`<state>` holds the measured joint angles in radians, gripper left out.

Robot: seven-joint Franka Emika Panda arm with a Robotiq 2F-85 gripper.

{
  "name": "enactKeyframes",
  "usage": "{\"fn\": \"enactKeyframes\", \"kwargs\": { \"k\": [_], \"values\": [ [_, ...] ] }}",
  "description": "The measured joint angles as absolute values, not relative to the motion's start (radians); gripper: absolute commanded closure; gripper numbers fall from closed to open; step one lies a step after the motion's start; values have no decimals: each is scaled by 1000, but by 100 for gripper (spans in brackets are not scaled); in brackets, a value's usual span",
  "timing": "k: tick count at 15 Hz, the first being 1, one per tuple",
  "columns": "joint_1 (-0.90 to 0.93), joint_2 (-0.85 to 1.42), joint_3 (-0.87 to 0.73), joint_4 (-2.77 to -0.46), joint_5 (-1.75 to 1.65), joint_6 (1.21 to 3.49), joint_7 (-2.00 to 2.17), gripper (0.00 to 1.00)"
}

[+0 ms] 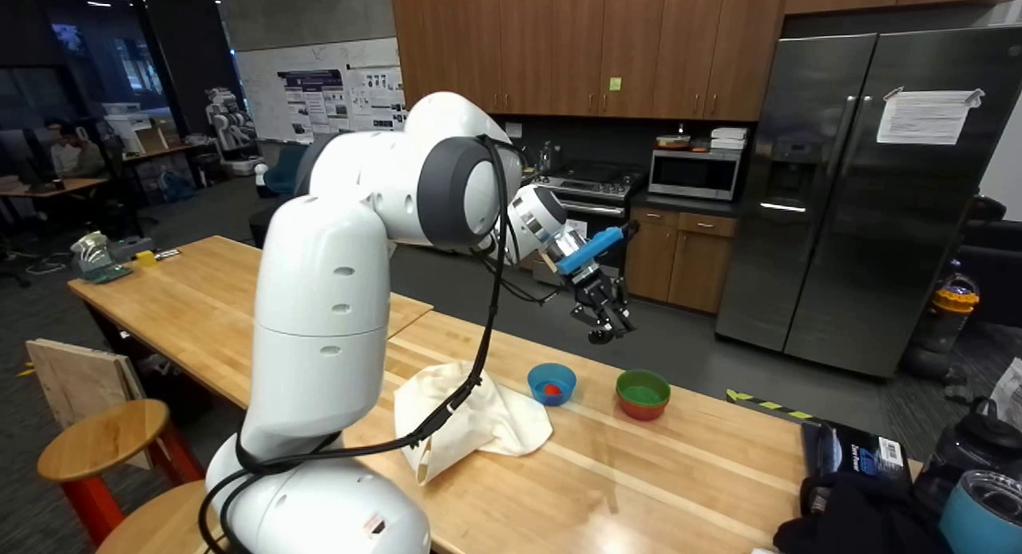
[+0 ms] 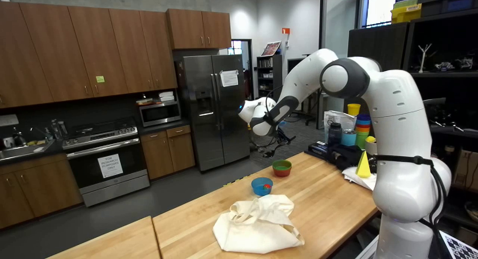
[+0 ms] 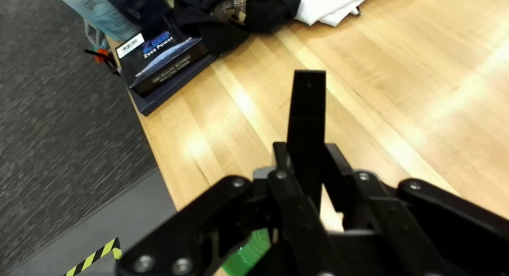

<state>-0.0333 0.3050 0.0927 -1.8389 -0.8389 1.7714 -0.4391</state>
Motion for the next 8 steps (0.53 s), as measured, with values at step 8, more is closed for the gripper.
{"fn": "enactKeyframes", "kwargs": {
  "k": [8],
  "values": [
    [-143, 79, -29, -2115, -502, 2139, -463, 94]
  ]
}}
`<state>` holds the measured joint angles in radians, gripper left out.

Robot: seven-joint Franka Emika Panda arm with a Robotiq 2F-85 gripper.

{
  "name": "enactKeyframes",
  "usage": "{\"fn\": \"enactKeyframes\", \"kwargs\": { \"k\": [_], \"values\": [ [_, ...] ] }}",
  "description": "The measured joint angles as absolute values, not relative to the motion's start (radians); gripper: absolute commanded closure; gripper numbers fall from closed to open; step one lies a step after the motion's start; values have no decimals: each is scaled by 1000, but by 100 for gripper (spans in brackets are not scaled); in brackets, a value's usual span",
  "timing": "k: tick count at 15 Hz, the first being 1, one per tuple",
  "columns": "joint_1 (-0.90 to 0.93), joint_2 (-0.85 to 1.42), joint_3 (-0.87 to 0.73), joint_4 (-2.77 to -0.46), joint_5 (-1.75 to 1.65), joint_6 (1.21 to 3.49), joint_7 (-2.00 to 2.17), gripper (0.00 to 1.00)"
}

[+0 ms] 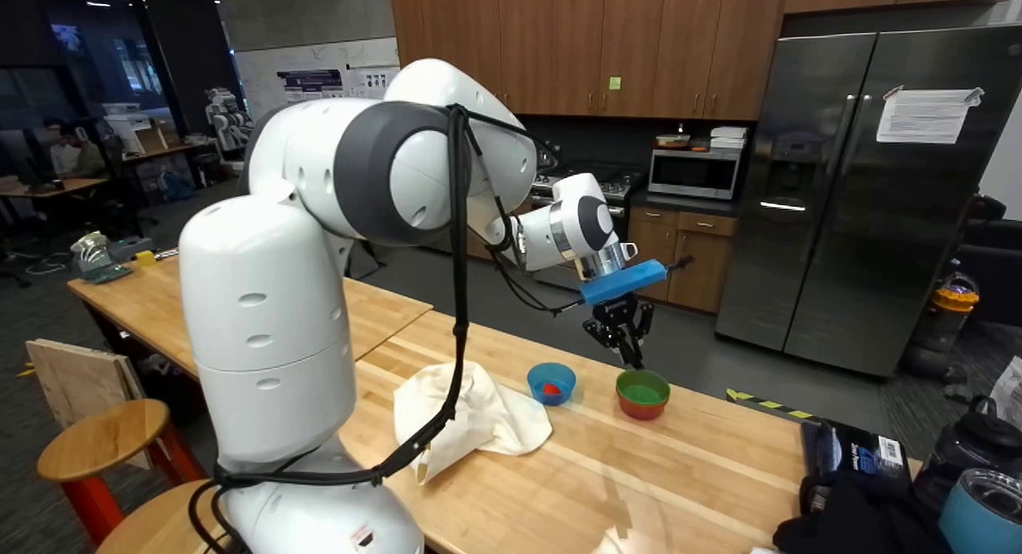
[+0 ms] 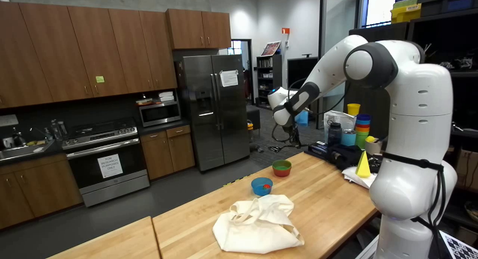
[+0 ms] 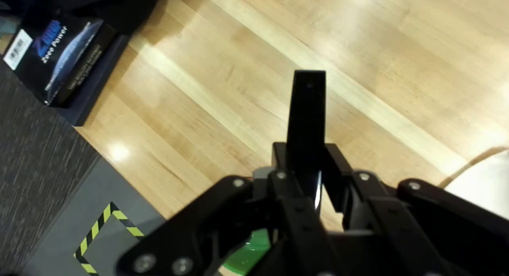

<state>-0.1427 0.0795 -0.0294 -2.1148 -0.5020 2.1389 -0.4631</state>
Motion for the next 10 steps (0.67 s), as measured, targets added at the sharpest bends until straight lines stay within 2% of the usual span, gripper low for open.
{"fn": "enactKeyframes", "kwargs": {
  "k": [5, 10],
  "values": [
    [-172, 21, -108, -2281, -275, 2394, -539, 94],
    [-186, 8, -158, -2382, -65, 2503, -649, 94]
  ]
}}
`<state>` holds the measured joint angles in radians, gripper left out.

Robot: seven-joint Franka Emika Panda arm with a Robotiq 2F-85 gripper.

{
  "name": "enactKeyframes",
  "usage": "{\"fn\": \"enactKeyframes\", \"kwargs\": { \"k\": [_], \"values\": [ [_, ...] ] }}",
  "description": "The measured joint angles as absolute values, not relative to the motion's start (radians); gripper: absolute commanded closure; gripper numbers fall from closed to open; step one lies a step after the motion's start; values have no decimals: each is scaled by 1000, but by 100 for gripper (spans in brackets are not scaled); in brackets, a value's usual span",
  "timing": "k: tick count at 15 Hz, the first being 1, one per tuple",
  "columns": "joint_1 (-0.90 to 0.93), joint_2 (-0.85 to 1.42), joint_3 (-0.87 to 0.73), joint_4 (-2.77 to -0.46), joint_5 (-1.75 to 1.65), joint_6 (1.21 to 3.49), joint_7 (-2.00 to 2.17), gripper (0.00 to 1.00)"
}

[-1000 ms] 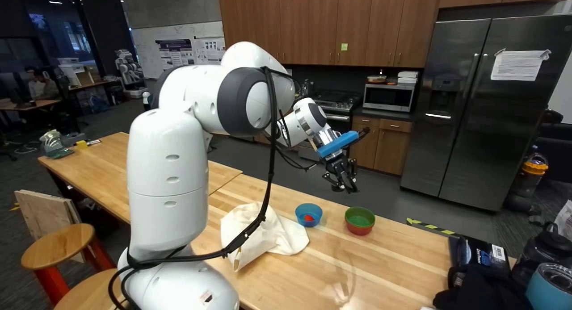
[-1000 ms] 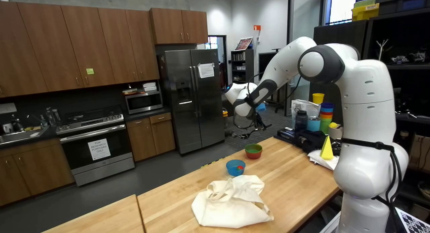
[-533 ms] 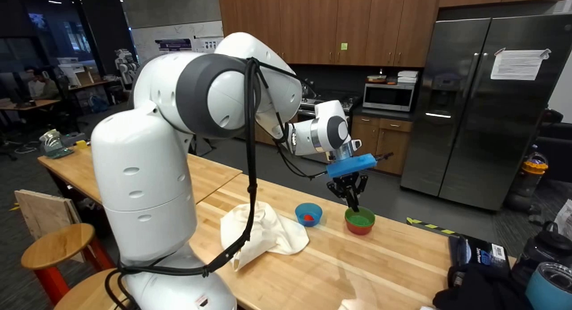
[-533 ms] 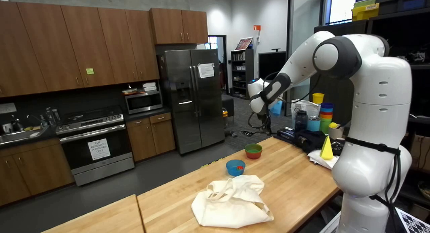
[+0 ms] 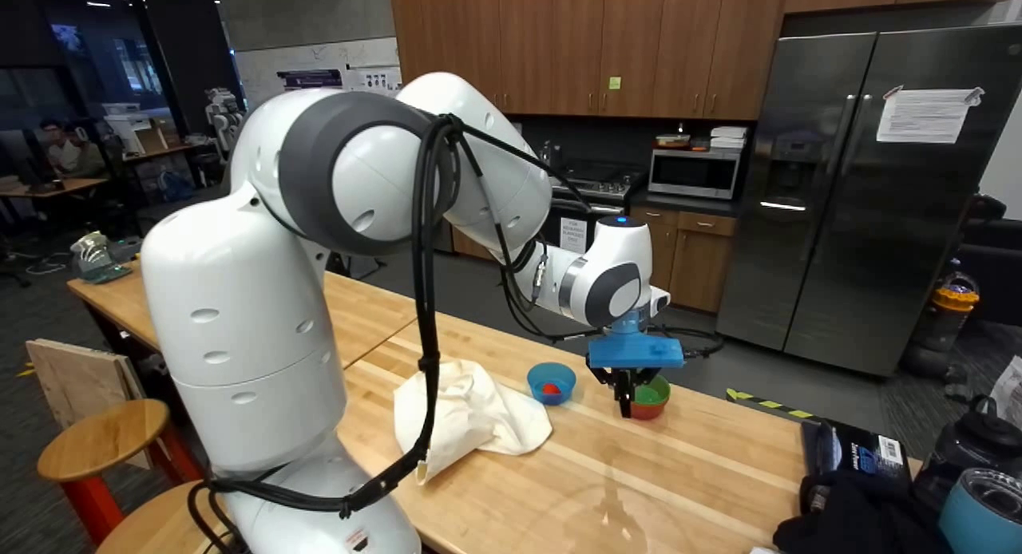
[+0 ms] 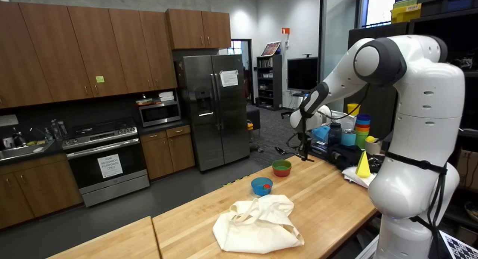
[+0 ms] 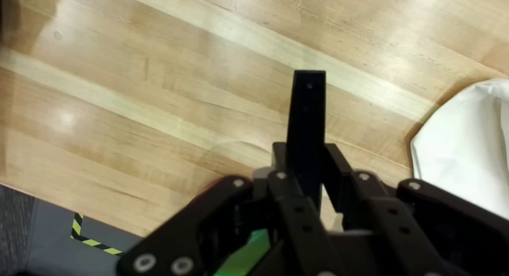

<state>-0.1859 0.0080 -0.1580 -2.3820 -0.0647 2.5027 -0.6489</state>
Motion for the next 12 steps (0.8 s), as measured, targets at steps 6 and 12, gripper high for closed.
{"fn": "enactKeyframes", "kwargs": {
  "k": [6, 12],
  "values": [
    [-208, 6, -204, -2434, -30, 2559, -650, 94],
    [-236, 6, -240, -2478, -56, 2582, -611, 94]
  ]
}}
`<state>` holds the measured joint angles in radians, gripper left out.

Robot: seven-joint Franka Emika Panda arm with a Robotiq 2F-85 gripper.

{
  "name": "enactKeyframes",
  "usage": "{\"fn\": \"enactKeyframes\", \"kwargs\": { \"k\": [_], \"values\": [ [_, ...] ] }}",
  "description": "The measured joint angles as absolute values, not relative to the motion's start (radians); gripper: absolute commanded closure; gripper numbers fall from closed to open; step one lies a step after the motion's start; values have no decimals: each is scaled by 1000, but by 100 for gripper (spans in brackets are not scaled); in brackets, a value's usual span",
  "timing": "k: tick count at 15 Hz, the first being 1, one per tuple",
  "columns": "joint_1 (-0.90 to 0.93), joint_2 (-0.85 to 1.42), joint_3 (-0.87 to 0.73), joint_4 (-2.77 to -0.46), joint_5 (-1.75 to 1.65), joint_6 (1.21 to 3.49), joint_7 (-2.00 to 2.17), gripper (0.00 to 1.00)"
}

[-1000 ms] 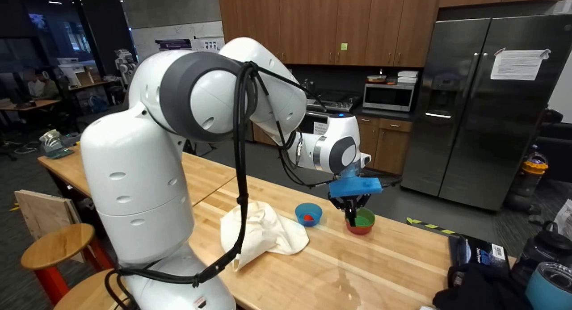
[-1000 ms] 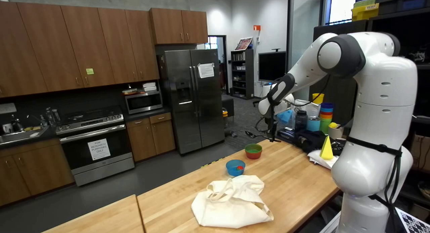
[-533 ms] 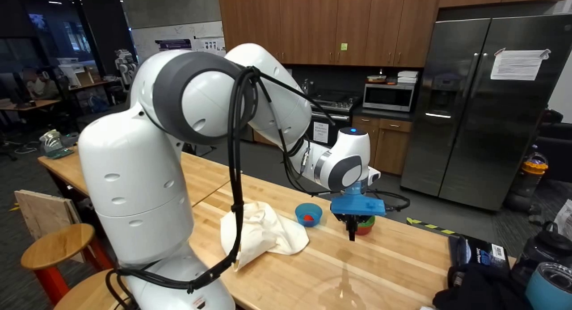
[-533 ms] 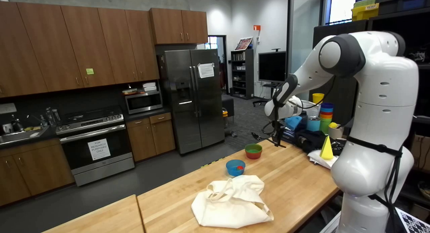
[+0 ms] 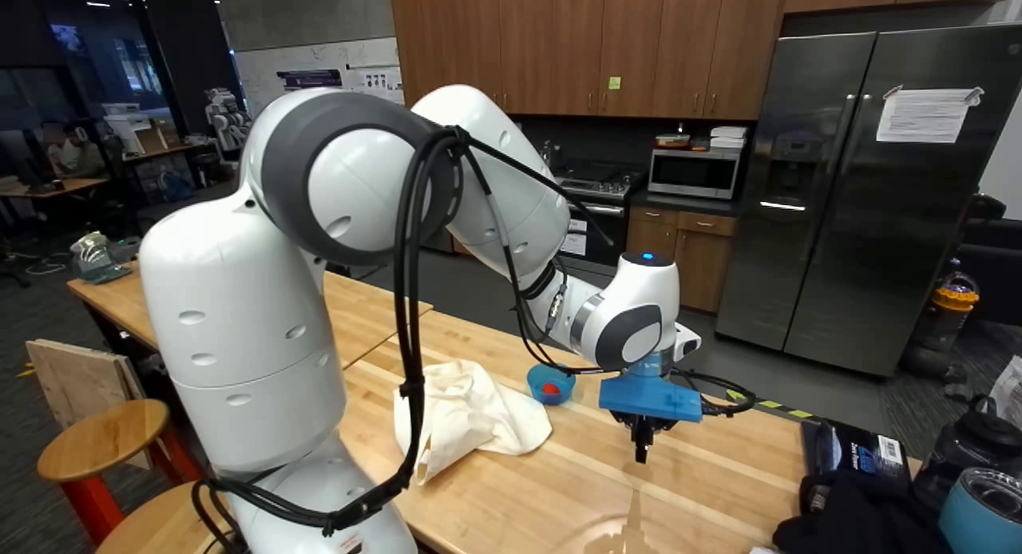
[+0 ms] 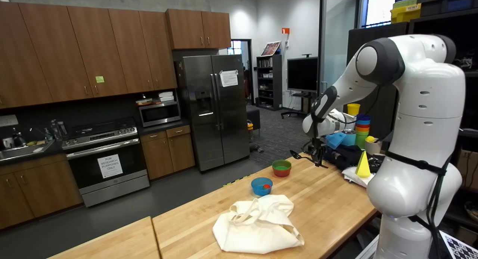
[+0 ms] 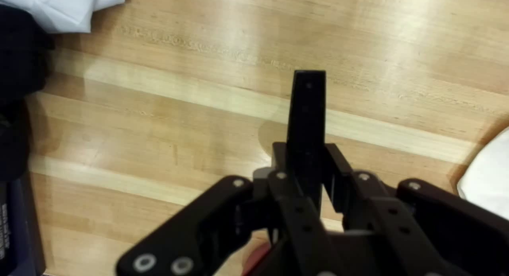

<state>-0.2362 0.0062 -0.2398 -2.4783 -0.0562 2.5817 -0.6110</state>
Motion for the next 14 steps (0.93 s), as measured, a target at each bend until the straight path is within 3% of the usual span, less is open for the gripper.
{"fn": "enactKeyframes", "kwargs": {
  "k": [14],
  "values": [
    [-238, 7, -243, -2489, -152, 2587, -539, 94]
  ]
}}
